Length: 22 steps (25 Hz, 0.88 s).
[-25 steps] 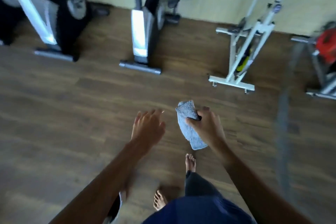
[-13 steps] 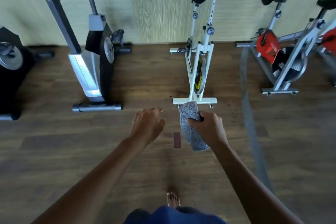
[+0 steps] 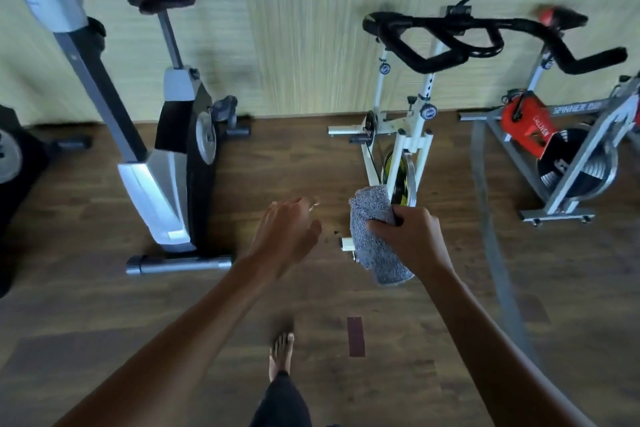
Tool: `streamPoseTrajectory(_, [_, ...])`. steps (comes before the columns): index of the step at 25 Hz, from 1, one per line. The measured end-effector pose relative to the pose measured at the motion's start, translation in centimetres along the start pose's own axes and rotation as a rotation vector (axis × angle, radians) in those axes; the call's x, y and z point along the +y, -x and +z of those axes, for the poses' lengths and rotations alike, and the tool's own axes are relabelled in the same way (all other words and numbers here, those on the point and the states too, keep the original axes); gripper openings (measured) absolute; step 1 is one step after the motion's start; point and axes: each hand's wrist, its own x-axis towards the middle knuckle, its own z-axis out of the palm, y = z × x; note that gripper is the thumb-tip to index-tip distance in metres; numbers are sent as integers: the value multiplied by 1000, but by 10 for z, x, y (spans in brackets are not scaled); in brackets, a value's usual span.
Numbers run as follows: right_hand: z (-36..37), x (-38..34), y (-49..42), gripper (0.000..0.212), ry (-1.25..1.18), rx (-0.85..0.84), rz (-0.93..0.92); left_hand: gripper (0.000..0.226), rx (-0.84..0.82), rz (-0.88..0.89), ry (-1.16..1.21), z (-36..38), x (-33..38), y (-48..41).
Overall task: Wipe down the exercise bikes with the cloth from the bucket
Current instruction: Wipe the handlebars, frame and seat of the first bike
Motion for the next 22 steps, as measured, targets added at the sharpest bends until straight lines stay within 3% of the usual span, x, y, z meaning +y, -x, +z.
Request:
streamPoseTrajectory(3, [18, -33, -58, 32, -15, 85, 54, 42, -14, 73, 45, -26, -29, -74])
streamPoseTrajectory(6, [22, -56, -102, 35, -38, 202, 116, 42, -34, 207, 70, -45, -36, -144])
streamPoseTrajectory(13, [11, -55, -178, 34, -115, 462, 270, 47, -135, 552, 109, -41, 11, -281])
streamPoseTrajectory(22, [-2, -50, -208, 33, -160, 751, 465, 36, -239, 902, 262, -28, 54, -376])
